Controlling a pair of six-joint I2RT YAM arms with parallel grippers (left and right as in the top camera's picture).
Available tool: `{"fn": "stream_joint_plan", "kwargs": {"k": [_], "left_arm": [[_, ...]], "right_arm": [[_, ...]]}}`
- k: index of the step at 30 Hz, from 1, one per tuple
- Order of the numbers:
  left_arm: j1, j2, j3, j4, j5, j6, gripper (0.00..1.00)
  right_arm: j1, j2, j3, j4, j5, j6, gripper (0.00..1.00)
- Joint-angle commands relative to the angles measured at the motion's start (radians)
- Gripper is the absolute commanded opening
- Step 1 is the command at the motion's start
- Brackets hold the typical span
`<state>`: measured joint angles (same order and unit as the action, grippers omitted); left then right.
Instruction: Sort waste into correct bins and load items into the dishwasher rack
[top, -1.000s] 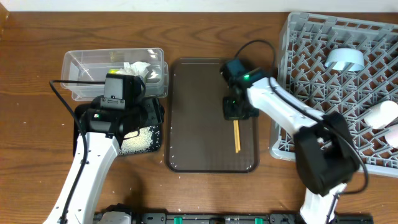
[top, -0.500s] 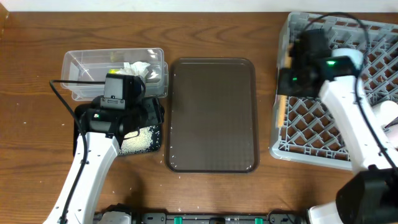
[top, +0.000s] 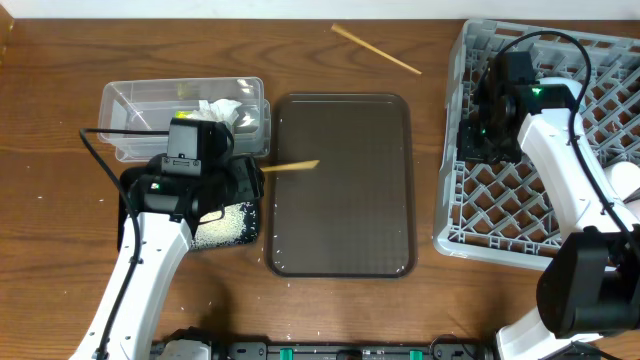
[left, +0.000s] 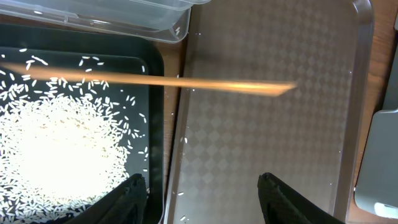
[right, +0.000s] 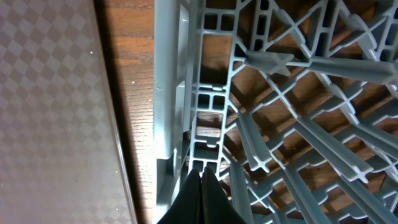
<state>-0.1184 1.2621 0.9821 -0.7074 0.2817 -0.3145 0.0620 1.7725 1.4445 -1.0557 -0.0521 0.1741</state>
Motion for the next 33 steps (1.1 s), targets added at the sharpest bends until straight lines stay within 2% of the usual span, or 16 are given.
{"fn": "stream_joint_plan", "kwargs": {"k": [1,26,30,33], "left_arm": [[0.004,-0.002,0.006,-0.002,-0.006,-0.002,0.61],[0.004,-0.002,0.005,-0.003,-0.007,-0.002,0.61],[0.004,0.003,-0.003,-0.002,-0.059,-0.131,0.61],[0.004,0.020,-0.013,-0.003,-0.138,-0.205,0.61]], "right_arm": [[-0.010,-0.006,0.012,0.000,0.003,-0.015,0.02],[-0.008,-0.006,0.012,0.055,-0.002,-0.019,0.05],[-0.008,-0.006,0.012,0.057,-0.002,-0.019,0.13],[-0.008,-0.006,0.012,0.057,-0.002,-0.019,0.15]]}}
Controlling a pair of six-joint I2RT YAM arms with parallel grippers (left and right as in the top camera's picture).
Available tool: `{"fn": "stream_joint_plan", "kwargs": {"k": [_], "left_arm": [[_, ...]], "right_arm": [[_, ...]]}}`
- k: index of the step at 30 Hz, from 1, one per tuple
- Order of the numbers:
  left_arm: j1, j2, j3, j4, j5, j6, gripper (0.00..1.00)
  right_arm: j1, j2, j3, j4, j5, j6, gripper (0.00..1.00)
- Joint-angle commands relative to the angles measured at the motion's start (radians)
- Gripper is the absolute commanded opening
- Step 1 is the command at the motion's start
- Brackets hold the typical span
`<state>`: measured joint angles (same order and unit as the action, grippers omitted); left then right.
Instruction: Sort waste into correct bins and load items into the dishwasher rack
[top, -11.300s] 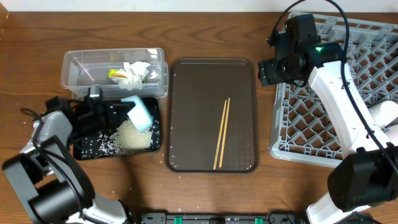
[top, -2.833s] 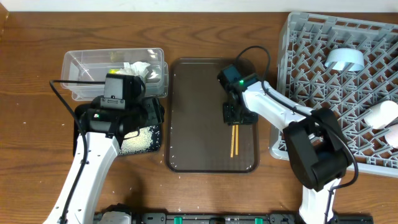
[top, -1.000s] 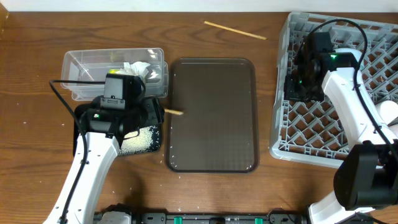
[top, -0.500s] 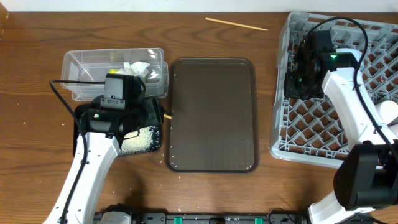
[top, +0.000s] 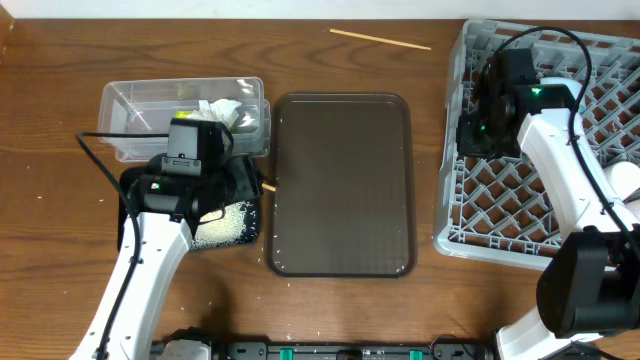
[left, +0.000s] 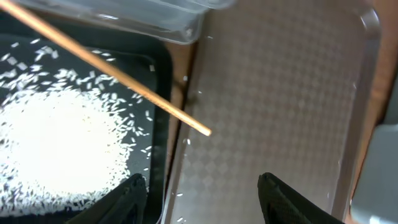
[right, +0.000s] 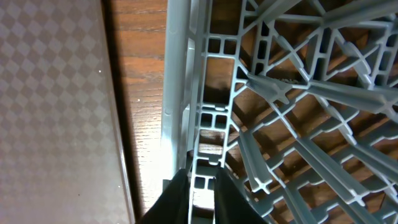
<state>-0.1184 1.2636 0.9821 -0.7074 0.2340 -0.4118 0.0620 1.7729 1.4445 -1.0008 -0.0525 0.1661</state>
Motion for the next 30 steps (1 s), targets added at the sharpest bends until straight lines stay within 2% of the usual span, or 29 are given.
{"fn": "stream_joint_plan", "kwargs": {"k": [1,5,14,21,27,28,30], "left_arm": [[0.004,0.026,-0.013,-0.003,-0.111,-0.124,0.61],[0.004,0.071,-0.013,0.002,-0.176,-0.214,0.61],[0.004,0.234,-0.013,0.126,-0.176,-0.464,0.61],[0.006,0.368,-0.013,0.222,-0.179,-0.510,0.61],[0.011,0.407,-0.013,0.232,-0.226,-0.510,0.59],[0.011,0.407,-0.013,0.233,-0.229,-0.510,0.57],[0.011,0.407,-0.013,0.237,-0.228,-0.510,0.47]], "right_arm": [[-0.008,-0.006,0.012,0.002,-0.002,-0.011,0.15],[-0.008,-0.006,0.012,0.008,-0.013,-0.036,0.15],[-0.008,-0.006,0.012,0.012,-0.012,-0.037,0.16],[-0.008,-0.006,0.012,0.007,-0.012,-0.037,0.16],[-0.008,-0.006,0.012,0.005,-0.011,-0.038,0.16],[-0.008,-0.006,0.012,0.006,-0.011,-0.037,0.16],[-0.008,-0.006,0.012,0.006,-0.011,-0.037,0.16]]}}
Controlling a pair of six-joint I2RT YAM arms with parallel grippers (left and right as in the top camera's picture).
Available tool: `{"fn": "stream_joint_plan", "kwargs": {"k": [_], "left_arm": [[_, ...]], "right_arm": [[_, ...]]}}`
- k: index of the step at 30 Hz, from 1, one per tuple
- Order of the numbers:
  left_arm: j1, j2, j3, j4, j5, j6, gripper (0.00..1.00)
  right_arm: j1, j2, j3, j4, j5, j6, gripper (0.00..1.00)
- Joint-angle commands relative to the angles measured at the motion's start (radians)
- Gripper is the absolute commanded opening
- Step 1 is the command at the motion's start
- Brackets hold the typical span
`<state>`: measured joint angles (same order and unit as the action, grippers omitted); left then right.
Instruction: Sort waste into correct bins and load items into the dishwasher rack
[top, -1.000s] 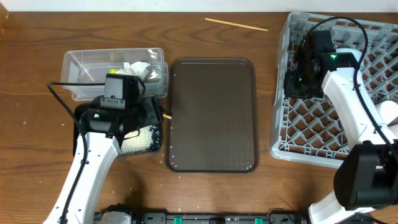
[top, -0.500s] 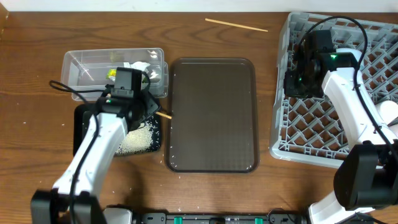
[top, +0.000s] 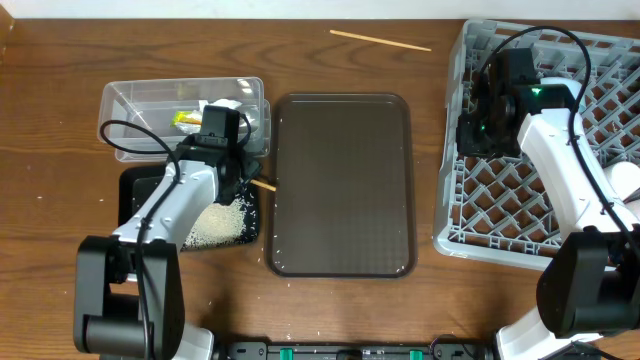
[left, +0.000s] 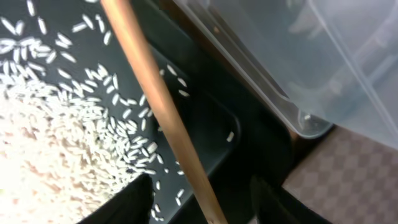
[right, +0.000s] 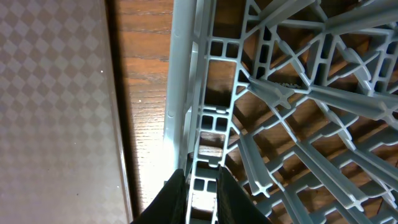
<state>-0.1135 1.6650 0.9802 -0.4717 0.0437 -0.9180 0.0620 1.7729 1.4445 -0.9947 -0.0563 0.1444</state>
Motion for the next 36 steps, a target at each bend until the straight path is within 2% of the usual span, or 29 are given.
{"fn": "stream_joint_plan", "kwargs": {"k": [1,7,8,9,12,18,24,30,36], "left_arm": [[0.006,0.005,-0.011,0.004,-0.037,-0.004,0.42],[0.006,0.005,-0.011,0.001,-0.026,0.004,0.19],[0.006,0.005,-0.011,-0.002,-0.026,0.004,0.10],[0.006,0.003,-0.011,-0.006,-0.026,0.004,0.06],[0.006,-0.015,-0.011,-0.025,-0.021,0.005,0.06],[-0.002,-0.154,-0.011,-0.036,0.016,0.097,0.06],[-0.067,-0.275,-0.011,-0.053,0.017,0.098,0.06],[-0.218,-0.236,-0.011,0.006,0.027,0.168,0.06],[-0.366,-0.119,-0.011,0.095,0.027,0.264,0.06]], "right_arm": [[-0.008,-0.006,0.012,-0.001,-0.008,-0.016,0.16],[-0.008,-0.006,0.012,0.000,-0.008,-0.016,0.16],[-0.008,-0.006,0.012,0.000,-0.008,-0.016,0.16],[-0.008,-0.006,0.012,0.000,-0.008,-0.016,0.16],[-0.008,-0.006,0.012,0.000,-0.008,-0.016,0.16],[-0.008,-0.006,0.012,0.003,-0.008,-0.016,0.16],[-0.008,-0.006,0.012,0.004,-0.008,-0.015,0.16],[-0.008,-0.006,0.012,0.005,-0.008,-0.016,0.16],[-0.008,-0.008,0.013,0.011,-0.008,-0.016,0.16]]}}
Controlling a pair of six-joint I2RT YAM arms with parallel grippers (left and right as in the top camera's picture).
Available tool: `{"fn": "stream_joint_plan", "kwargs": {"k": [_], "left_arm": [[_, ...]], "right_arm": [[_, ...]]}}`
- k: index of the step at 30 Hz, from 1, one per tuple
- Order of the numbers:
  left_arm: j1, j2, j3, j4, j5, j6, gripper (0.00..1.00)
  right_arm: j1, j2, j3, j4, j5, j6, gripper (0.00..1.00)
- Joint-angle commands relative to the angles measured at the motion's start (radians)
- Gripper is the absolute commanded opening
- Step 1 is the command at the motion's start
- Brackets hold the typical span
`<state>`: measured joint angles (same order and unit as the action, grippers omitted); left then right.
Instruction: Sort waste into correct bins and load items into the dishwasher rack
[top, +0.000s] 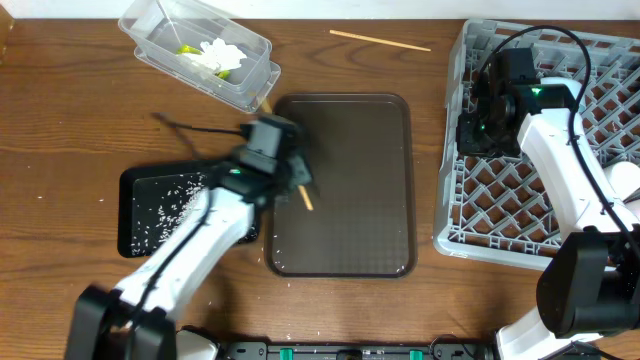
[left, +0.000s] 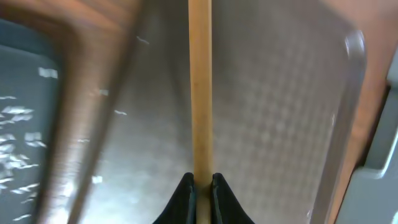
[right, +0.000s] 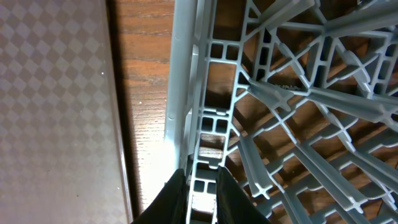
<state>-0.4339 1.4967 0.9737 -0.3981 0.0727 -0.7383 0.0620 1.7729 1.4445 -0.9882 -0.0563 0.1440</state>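
My left gripper (left: 200, 186) is shut on a wooden chopstick (left: 199, 93), which points straight ahead over the brown serving tray (left: 273, 124). From overhead, the blurred left gripper (top: 290, 180) holds that chopstick (top: 303, 196) at the serving tray's (top: 360, 200) left edge. A second chopstick (top: 380, 40) lies on the table at the back. My right gripper (right: 200, 180) clasps a rib of the grey dishwasher rack's left wall (right: 211, 124); overhead it sits at the rack's (top: 520, 200) left side (top: 472, 135).
A clear bin (top: 200, 50) with white and green scraps sits tilted at the back left. A black tray (top: 140, 240) scattered with rice lies left of the serving tray. A white item (top: 625, 180) rests in the rack's right side.
My left gripper has shut on the chopstick and moved from over the black rice tray to the serving tray's left edge. The clear bin now lies farther back, tilted. The right gripper is unchanged.
The chopstick lay across the black tray and serving tray under my open left gripper, then slanted over the rice, the gripper closer each time. Now it is gripped over the serving tray. The right gripper went from shut to straddling the rack wall and stayed.
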Motion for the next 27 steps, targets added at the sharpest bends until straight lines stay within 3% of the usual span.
{"fn": "stream_joint_plan", "kwargs": {"k": [1,8,13,18,20,22,27], "left_arm": [[-0.065,0.072,-0.005,0.043,-0.002,0.114,0.06],[-0.136,0.199,-0.005,0.156,-0.002,0.254,0.07],[-0.140,0.247,-0.005,0.185,-0.002,0.256,0.07],[-0.140,0.251,-0.005,0.209,-0.002,0.256,0.22],[-0.140,0.251,-0.005,0.209,-0.002,0.256,0.24],[-0.138,0.250,-0.005,0.204,-0.003,0.261,0.34],[-0.097,0.214,-0.003,0.155,-0.006,0.274,0.37]], "right_arm": [[-0.008,-0.008,0.014,0.006,-0.008,-0.015,0.16],[-0.005,-0.013,0.092,0.002,-0.071,-0.030,0.15],[0.039,-0.013,0.122,0.039,-0.192,-0.037,0.15],[0.133,-0.013,0.117,0.057,-0.209,-0.037,0.16],[0.172,-0.011,0.116,0.061,-0.197,-0.028,0.16],[0.212,-0.006,0.116,0.065,-0.167,0.007,0.16],[0.288,0.008,0.113,0.088,-0.148,0.034,0.18]]}}
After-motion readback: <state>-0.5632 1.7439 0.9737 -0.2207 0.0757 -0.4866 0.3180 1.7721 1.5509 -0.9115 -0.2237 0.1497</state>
